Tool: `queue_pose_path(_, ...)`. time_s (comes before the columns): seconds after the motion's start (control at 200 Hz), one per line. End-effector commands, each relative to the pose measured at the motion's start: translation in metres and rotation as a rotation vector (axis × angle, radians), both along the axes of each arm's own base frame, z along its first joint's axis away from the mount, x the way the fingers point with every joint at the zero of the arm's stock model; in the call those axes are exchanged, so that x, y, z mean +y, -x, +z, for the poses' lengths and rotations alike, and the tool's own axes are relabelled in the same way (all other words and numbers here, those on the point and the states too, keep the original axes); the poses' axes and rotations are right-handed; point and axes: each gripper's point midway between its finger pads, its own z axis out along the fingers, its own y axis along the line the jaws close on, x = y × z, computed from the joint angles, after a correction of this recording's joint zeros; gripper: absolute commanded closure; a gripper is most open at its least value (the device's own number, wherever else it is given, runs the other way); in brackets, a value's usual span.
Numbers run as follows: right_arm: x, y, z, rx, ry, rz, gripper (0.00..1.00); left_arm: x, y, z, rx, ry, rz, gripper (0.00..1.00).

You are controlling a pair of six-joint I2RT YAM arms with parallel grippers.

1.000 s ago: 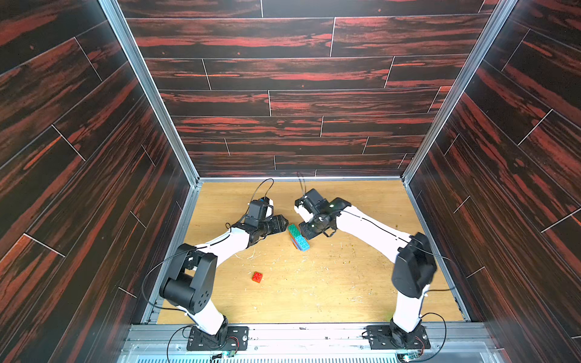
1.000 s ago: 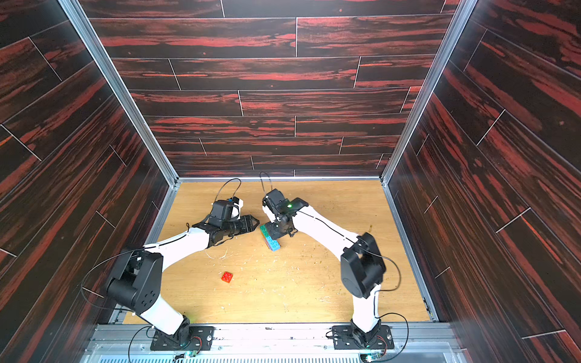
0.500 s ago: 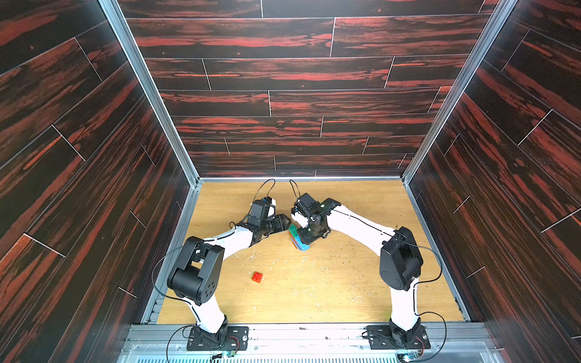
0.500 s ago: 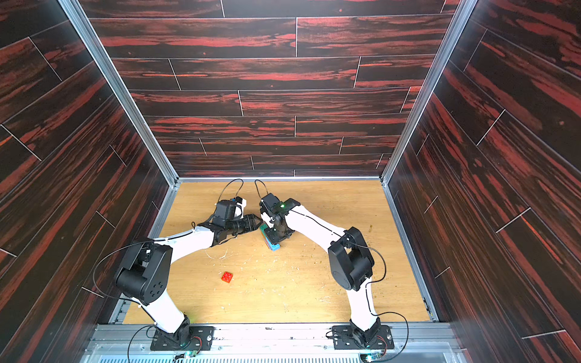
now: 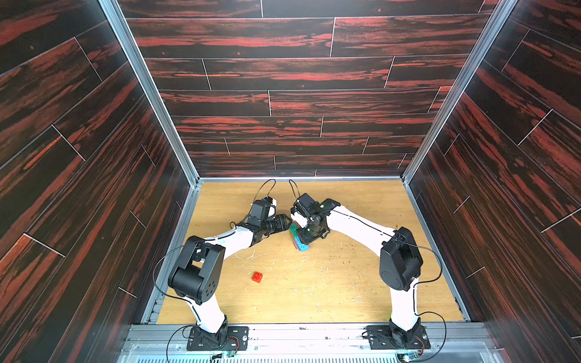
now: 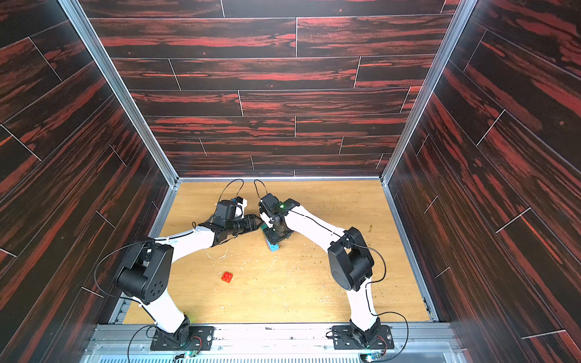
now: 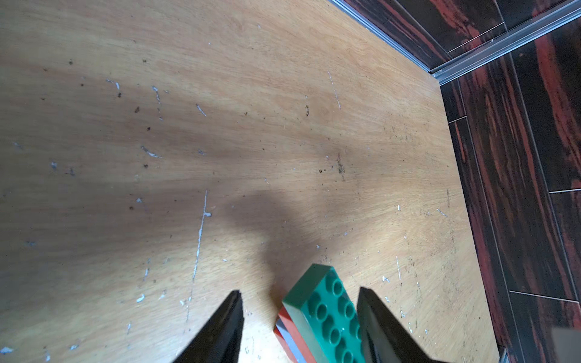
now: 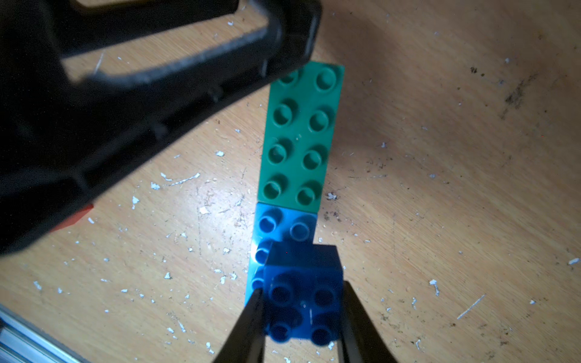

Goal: Assemble a heart with lego
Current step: Assemble the lego brick with the lego brick.

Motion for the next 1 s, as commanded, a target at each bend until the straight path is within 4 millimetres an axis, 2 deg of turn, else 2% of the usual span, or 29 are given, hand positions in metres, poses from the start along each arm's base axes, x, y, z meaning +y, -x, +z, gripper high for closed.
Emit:
queue_pose_path(0.0, 0.009, 0.000, 0.016, -0.015, -0.048, -0.008, 0.87, -0.001, 0.002, 0.006, -0.017, 0.001, -0.002, 0.38)
queue_pose_path(0.316, 0.013, 0.014, 0.016, 0.025, -0.098, -0.014, 0.87, 0.001, 0.004, -0.001, 0.003, -0.020, 0.002, 0.38)
queue_pose_path(0.506, 0.005, 0.015, 0.000, 0.034, -0.050, -0.028, 0.87, -0.003, 0.006, -0.001, 0.002, -0.020, -0.008, 0.38)
queue_pose_path(0.942, 0.004, 0.007, -0.008, 0.026, -0.011, -0.031, 0.87, -0.005, 0.005, -0.005, 0.018, -0.025, -0.012, 0.38)
queue_pose_path(0.957, 0.003, 0.007, -0.009, 0.024, -0.004, -0.032, 0.87, -0.005, 0.006, -0.015, 0.039, -0.034, -0.010, 0.38)
queue_pose_path(0.992, 0.003, 0.007, -0.010, 0.027, 0.008, -0.033, 0.87, -0.004, 0.006, -0.018, 0.044, -0.039, -0.006, 0.38)
